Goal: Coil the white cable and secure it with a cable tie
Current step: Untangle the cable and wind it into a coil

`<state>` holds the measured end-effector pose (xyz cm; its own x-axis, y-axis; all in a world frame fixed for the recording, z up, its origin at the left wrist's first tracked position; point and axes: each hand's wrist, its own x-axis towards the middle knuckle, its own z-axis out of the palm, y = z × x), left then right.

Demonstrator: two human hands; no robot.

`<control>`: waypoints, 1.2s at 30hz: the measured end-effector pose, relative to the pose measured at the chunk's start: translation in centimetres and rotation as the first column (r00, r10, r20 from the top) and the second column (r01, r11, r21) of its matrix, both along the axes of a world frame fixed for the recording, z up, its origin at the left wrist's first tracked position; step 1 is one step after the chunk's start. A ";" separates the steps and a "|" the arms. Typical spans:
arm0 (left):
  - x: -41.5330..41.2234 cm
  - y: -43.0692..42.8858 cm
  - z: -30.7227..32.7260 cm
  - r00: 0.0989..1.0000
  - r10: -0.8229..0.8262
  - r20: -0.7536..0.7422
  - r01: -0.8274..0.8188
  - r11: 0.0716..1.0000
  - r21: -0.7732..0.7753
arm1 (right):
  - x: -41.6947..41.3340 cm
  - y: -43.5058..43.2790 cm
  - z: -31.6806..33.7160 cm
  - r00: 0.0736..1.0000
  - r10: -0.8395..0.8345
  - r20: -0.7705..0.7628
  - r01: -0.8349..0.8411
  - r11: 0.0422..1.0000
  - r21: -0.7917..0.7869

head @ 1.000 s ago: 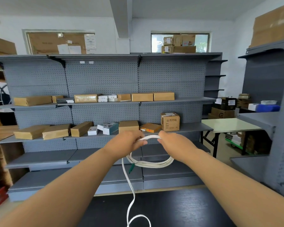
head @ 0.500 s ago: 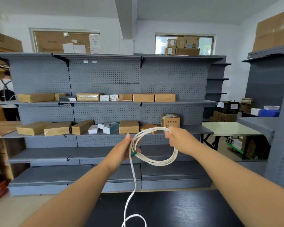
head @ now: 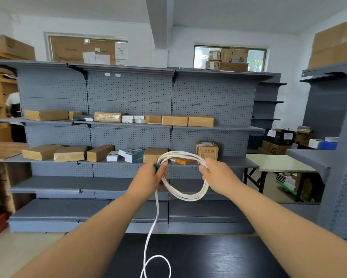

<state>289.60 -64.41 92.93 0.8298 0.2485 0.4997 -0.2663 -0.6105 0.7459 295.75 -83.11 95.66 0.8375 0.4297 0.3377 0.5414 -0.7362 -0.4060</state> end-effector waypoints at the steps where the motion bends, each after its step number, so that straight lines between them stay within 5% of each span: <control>1: 0.1 0.0 0.3 0.999 0.039 -0.014 -0.037 0.995 0.096 | -0.1 -0.2 0.1 1.000 0.016 0.022 -0.015 0.999 -0.052; 5: 0.2 -0.1 1.7 0.992 0.127 -0.006 -0.111 0.886 0.450 | -0.3 -0.1 0.3 0.994 0.095 0.050 -0.083 0.978 -0.192; 9: 0.2 -0.8 2.7 0.990 0.143 0.004 -0.114 0.771 0.626 | -0.8 0.6 0.1 0.984 0.163 0.066 -0.145 0.964 -0.222; 16: 0.0 -0.9 3.0 0.994 0.113 -0.009 -0.069 0.669 0.740 | -1.6 1.5 -0.2 0.975 0.209 0.078 -0.200 0.973 -0.112; 21: -0.3 -0.8 3.1 0.992 0.118 -0.034 -0.047 0.619 0.784 | -1.5 2.2 -0.2 0.969 0.243 -0.036 -0.245 0.967 -0.063; 26: -0.5 0.1 3.5 0.978 0.169 -0.121 0.007 0.556 0.831 | -1.3 2.2 0.3 0.922 0.343 -0.180 -0.319 0.936 0.148; 36: -0.5 1.4 2.9 0.975 0.117 -0.189 0.098 0.539 0.837 | -1.8 3.8 0.9 0.919 0.377 -0.112 -0.382 0.924 -0.022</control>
